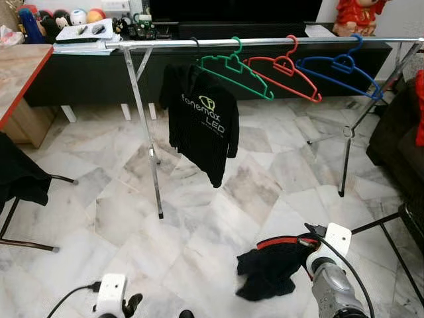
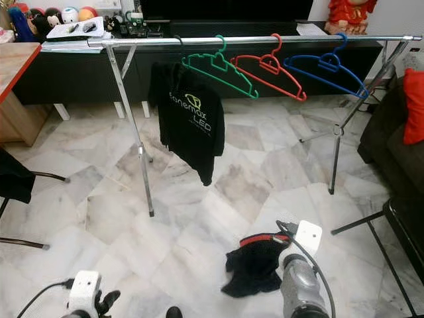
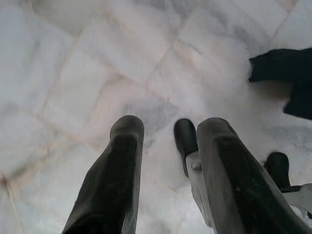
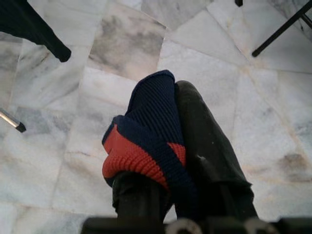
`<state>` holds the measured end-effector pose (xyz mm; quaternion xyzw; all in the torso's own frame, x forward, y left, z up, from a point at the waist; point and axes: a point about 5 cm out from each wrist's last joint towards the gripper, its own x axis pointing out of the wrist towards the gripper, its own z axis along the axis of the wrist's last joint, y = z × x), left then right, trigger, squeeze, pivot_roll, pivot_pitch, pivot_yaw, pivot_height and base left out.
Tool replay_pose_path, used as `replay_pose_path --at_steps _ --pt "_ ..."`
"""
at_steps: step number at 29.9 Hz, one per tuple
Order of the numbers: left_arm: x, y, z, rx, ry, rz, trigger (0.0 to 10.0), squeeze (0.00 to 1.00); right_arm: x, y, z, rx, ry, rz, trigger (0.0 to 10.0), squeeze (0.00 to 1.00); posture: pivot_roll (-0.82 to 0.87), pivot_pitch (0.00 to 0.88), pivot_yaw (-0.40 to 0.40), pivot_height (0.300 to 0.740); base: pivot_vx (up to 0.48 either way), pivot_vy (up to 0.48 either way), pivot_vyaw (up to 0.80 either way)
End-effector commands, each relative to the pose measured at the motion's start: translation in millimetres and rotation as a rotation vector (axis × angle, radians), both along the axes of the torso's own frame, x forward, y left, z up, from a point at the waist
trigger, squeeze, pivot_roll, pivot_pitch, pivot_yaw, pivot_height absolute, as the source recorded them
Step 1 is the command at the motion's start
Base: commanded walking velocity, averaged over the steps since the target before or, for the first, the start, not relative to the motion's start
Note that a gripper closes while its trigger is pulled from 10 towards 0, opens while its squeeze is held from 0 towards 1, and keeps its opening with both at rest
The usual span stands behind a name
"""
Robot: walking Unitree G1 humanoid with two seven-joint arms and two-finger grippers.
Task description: Hang hanger
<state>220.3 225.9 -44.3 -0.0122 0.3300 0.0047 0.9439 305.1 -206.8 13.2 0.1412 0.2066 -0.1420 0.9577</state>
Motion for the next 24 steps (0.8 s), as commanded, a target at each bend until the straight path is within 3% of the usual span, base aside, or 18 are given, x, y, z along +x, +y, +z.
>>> replay_pose_path --at_steps 1,6,8,12,19,24 --pt "-13.8 -1.6 -11 -0.017 0.052 0.033 10.0 0.0 0.2 -3.1 3 -0.02 -0.023 -0.015 10.0 0.0 0.01 0.149 -0.008 0.74 0.322 0.0 0.0" --pt "-18.8 -6.3 -17 -0.027 0.078 0.026 10.0 0.0 2.9 -8.3 9 -0.081 -0.052 -0.016 10.0 0.0 0.01 0.141 -0.003 0.74 0.358 0.0 0.0" --pt "-22.0 -6.7 -19 -0.031 0.093 0.026 10.0 0.0 10.6 -20.3 28 -0.096 -0.181 -0.091 10.0 0.0 0.0 0.135 0.002 0.74 0.369 0.0 0.0" --pt "-23.4 -6.9 -20 -0.032 0.099 0.022 10.0 0.0 14.3 -26.1 41 -0.121 -0.258 -0.125 10.0 0.0 0.0 0.131 0.004 0.74 0.371 0.0 0.0" --pt "-26.5 -9.1 -23 -0.042 0.109 0.026 10.0 0.0 16.3 -16.9 52 -0.145 -0.361 -0.109 10.0 0.0 0.01 0.122 0.008 0.74 0.37 0.0 0.0" --pt "-29.1 -8.4 -25 -0.042 0.118 0.026 10.0 0.0 13.5 -13.1 50 -0.134 -0.381 -0.119 10.0 0.0 0.0 0.119 0.01 0.74 0.37 0.0 0.0"
